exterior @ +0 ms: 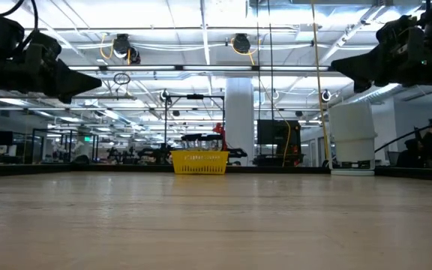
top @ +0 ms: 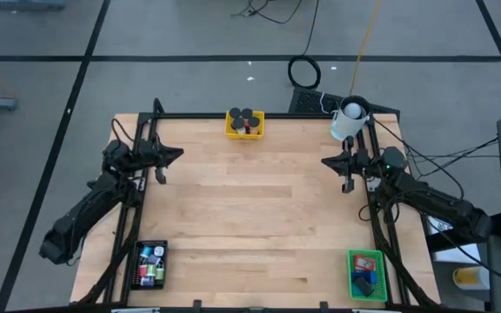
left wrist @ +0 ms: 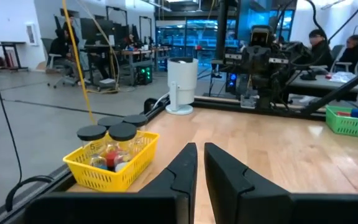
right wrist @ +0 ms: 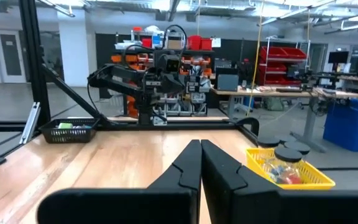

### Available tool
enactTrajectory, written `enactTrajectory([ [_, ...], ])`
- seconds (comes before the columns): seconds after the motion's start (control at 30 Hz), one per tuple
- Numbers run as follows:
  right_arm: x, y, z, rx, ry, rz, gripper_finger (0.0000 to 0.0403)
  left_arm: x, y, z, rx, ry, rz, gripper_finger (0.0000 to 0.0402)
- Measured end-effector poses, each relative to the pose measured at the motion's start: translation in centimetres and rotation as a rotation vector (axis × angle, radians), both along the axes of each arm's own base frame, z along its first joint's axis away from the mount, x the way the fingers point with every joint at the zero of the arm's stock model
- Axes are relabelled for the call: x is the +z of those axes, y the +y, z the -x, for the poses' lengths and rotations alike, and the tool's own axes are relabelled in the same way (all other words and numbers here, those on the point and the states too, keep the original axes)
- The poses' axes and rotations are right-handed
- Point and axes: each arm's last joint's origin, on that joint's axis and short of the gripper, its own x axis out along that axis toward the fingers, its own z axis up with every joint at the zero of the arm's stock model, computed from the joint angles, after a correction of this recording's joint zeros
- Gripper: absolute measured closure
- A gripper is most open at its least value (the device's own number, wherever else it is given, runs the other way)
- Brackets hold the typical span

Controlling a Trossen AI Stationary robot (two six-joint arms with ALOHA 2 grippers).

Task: Pick & Place Office items
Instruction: Return to Home Position

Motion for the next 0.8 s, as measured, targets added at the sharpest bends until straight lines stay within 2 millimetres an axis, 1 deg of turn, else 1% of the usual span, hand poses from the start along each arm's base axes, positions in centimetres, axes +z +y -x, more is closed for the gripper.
enactTrajectory([
  [0.23,-0.1,0.0,0.1,0.000,0.006,-0.016,0.0403,0.5,-0.5,-0.2,0.019,-0.053,0.033,0.0366],
  [0.37,-0.2,0.0,0.0,-0.002,0.022,-0.014,0.0403,1.1,-1.0,-0.4,0.056,-0.107,-0.025,0.0366],
  [0.47,-0.4,0.0,0.0,-0.002,0.033,-0.019,0.0403,1.7,-1.7,-0.2,0.008,-0.161,-0.068,0.0366],
  [0.57,-0.4,0.0,0.0,-0.004,0.034,-0.011,0.0403,1.8,-2.0,-0.1,-0.018,-0.178,-0.062,0.0366],
  [0.73,0.1,0.1,0.1,-0.011,-0.007,0.020,0.0403,1.8,-1.9,-0.2,0.098,-0.204,-0.015,0.0366],
  [0.8,0.4,0.0,0.2,-0.055,-0.035,0.040,0.0403,1.8,-2.0,-0.4,0.135,-0.222,-0.007,0.0367],
])
